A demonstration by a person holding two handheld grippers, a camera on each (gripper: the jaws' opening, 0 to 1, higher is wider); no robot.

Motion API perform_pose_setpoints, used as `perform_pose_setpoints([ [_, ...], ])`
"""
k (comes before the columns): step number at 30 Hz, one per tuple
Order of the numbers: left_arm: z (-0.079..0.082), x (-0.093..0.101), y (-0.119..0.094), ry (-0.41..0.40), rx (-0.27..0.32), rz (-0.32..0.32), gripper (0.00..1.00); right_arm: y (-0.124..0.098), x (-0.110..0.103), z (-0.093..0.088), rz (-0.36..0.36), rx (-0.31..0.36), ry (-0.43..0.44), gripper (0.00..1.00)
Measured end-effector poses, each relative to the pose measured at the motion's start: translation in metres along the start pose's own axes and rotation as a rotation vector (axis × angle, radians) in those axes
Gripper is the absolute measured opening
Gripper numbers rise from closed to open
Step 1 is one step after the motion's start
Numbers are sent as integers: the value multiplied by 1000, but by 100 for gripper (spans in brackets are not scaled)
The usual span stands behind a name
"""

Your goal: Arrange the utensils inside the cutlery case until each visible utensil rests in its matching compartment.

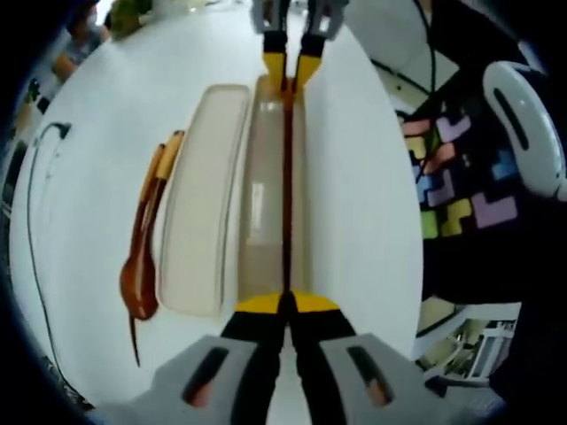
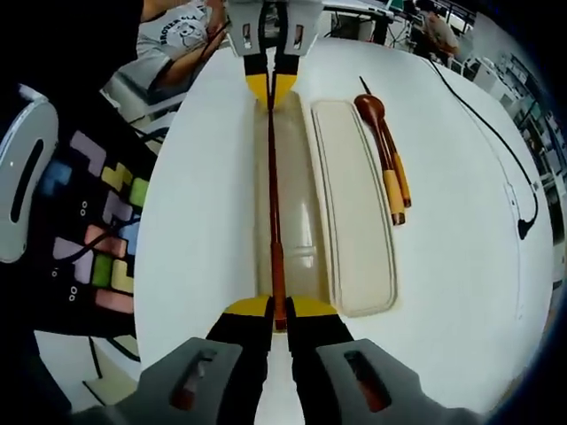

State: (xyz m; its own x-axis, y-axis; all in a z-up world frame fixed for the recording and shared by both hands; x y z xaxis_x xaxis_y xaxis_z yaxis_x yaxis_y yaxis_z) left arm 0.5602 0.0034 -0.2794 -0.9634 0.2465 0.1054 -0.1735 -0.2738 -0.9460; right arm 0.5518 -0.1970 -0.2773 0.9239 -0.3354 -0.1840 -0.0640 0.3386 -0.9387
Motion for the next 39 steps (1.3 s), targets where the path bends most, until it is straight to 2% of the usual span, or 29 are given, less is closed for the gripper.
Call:
perform_pose_setpoints([
  [2,0,0,1,0,1,-3,2,0,1,0,0,-1,9,5],
  [4,-1,0,1,-33,0,-14,2,0,1,1,4,2,14,5],
  [12,2,2,2,-36,43,-40,2,0,-1,2,28,9,30,5],
  [16,2,1,3,-37,32,-24,2,-2,-2,3,22,11,19,6],
  [21,3,3,-3,-37,55,-23,3,-9,-3,9,24,32,14,8],
  [30,0,1,-22,-30,54,50,6,-20,-3,20,-6,61,2,12],
  [35,-9,-3,-34,-28,43,83,6,-25,-1,25,-18,69,-7,14],
  [39,-17,-10,-43,-36,25,134,9,-31,2,33,-37,78,-20,14],
])
Point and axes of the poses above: the point that each gripper's makers call its tool centre point, and the gripper's own axes: y roughly forward along the fingers, x roughly to its right, z roughly out of its top, the point moved 4 cm from there along -y, roughly backward along the fingers, and after that the axes turned 15 degrees about y, right-handed, at the moved point
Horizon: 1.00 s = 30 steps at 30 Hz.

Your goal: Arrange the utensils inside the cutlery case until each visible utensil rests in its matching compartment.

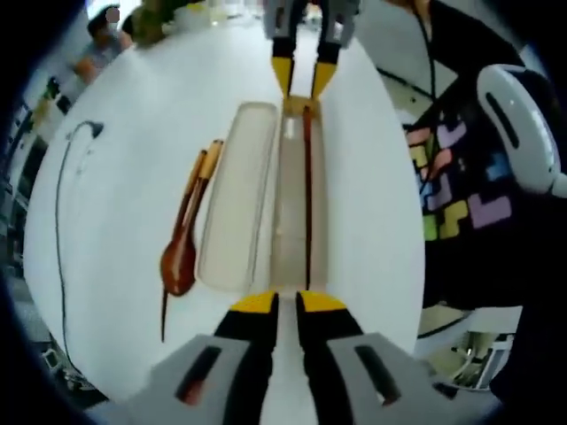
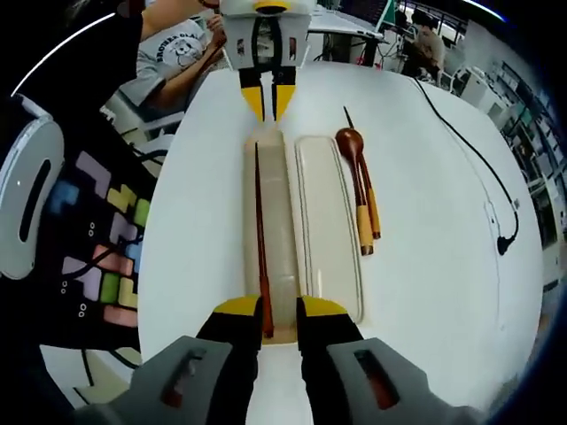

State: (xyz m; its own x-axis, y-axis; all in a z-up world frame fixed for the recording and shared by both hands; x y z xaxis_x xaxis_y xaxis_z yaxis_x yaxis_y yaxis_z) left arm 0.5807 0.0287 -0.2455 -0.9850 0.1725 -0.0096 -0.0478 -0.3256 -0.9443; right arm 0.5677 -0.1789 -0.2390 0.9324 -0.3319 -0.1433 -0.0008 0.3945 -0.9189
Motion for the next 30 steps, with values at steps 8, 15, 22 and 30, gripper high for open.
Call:
perform_pose_setpoints([
  [8,-10,-16,-12,8,-13,50,12,-5,12,29,-26,52,-25,15],
  [15,-21,-36,-19,16,-52,88,12,-4,30,47,-40,51,-26,15],
  [22,-29,-54,-22,11,-70,106,12,-3,47,59,-54,60,-7,16],
  [30,-34,-72,-21,23,-83,108,12,3,59,69,-71,36,-12,16],
])
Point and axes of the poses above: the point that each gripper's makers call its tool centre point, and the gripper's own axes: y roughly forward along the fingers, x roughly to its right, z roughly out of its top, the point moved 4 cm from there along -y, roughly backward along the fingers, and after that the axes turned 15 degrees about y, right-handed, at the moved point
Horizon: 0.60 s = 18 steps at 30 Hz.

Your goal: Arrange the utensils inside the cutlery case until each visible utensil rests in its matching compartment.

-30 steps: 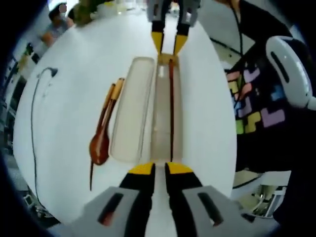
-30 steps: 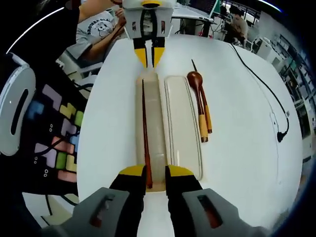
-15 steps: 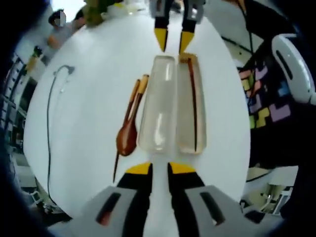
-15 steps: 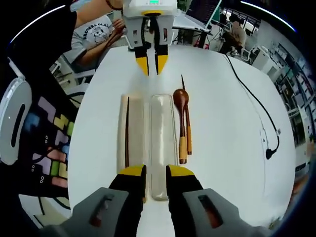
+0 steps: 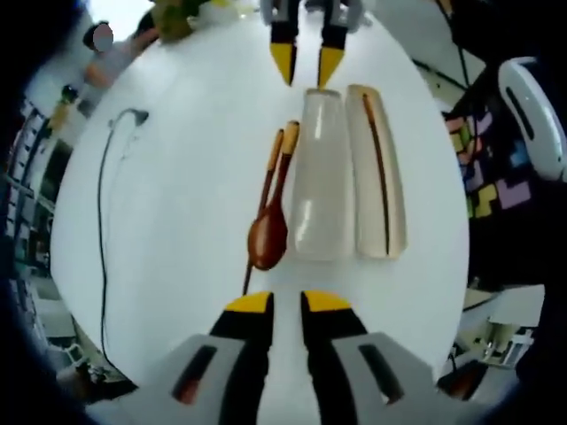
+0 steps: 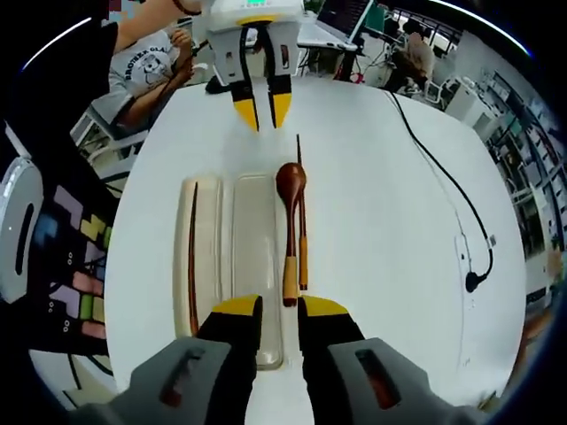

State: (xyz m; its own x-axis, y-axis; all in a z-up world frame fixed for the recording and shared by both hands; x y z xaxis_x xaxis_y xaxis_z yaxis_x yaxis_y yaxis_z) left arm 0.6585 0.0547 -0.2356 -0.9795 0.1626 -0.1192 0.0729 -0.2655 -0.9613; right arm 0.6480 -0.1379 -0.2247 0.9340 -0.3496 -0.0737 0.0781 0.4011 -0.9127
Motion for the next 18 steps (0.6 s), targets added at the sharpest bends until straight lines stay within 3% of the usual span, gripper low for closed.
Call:
perform_pose_setpoints([
  [18,-19,-30,28,25,-35,-29,12,38,22,26,28,-37,-3,15],
])
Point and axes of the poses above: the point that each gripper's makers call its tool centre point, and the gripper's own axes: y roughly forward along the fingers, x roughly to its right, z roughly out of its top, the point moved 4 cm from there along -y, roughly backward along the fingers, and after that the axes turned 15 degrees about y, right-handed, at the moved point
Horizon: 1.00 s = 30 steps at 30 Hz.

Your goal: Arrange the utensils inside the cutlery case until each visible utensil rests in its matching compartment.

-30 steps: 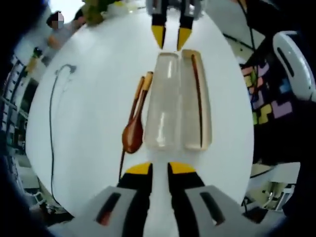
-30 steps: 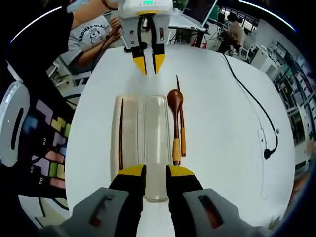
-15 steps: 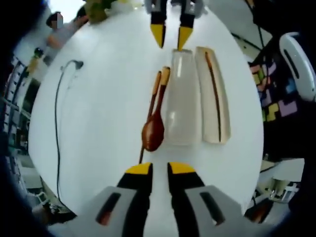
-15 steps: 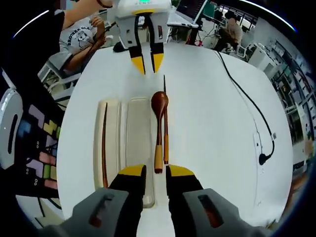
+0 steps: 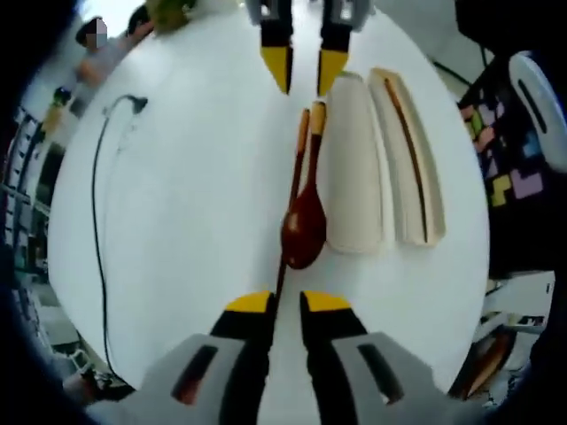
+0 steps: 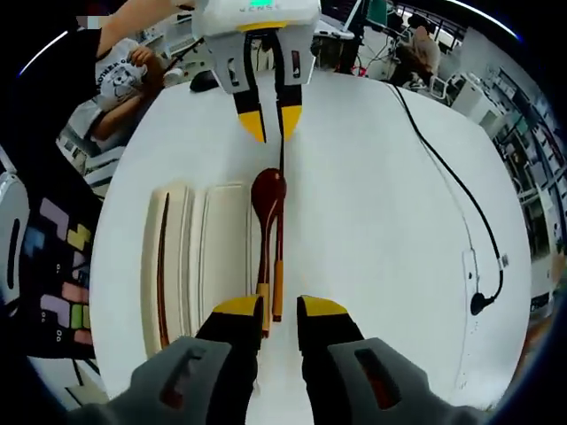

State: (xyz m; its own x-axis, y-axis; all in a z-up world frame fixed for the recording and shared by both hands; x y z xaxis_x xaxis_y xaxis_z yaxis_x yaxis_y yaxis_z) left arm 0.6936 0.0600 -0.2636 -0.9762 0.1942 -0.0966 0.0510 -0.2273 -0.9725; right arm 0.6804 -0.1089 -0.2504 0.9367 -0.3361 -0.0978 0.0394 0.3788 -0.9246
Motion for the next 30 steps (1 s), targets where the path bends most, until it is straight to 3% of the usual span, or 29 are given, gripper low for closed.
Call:
perform_pose_setpoints([
  [8,-9,-5,14,-1,0,-23,12,15,7,1,21,-21,7,15],
  [30,-10,-8,29,16,-5,-42,12,43,6,-3,57,-32,1,12],
])
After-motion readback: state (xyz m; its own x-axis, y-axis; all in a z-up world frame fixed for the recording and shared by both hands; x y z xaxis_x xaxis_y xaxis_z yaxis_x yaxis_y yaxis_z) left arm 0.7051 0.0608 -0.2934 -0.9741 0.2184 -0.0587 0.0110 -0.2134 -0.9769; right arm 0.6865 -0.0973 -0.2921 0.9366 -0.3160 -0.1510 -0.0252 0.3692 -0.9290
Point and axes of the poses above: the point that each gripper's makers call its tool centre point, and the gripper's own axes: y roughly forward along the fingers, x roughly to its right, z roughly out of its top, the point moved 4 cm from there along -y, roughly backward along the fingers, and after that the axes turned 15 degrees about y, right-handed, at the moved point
